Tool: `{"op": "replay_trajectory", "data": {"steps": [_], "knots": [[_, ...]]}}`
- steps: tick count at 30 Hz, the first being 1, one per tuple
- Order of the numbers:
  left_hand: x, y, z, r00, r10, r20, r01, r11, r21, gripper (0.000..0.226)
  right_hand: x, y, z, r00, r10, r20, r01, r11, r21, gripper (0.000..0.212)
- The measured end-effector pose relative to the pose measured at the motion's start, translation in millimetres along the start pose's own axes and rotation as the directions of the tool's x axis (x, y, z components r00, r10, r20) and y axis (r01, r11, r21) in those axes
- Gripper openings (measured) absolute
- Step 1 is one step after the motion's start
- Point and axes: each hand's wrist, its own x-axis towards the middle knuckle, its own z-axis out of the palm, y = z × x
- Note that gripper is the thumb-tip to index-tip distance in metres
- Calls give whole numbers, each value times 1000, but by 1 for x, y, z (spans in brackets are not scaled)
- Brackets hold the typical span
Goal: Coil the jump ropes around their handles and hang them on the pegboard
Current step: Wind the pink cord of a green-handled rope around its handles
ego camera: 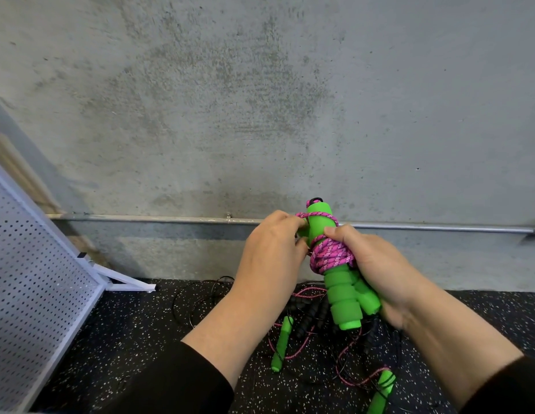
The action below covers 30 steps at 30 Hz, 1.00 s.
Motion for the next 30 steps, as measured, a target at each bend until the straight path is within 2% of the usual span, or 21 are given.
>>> {"op": "replay_trajectory", "data": {"steps": [5,10,14,18,22,24,26,28,30], "knots": [[-2,-3,0,999,45,-26,-45,999,9,15,1,1,0,1000,-2,14,2,1000,4,33],[-2,0,1,996,77,-38,-80,995,-66,8,3,-2,-4,999,-32,-4,32,997,68,26],[-4,5,2,995,90,-51,-97,981,-166,9,8,-1,-4,994,-98,-41,99,995,25,26],[-10,17,2,988,151,-45,-157,935,-318,8,11,-3,-4,985,-160,-70,166,982,90,25],[-8,13,-2,985,159,70,-125,931,-343,6,15,1,-5,975,-200,-101,209,974,88,23],[-10,13,0,991,37,127,9,939,-344,10,19,6,-7,972,-213,-100,220,973,67,27],[-11,12,4,982,-152,113,185,898,-400,19,21,10,-6,978,-203,-58,208,972,106,31],[-10,11,6,935,-333,124,347,781,-520,15,20,11,-3,981,-196,-10,195,965,178,31],[-7,6,9,865,-465,189,468,611,-639,11,19,12,0,980,-198,-7,196,961,193,29]]}}
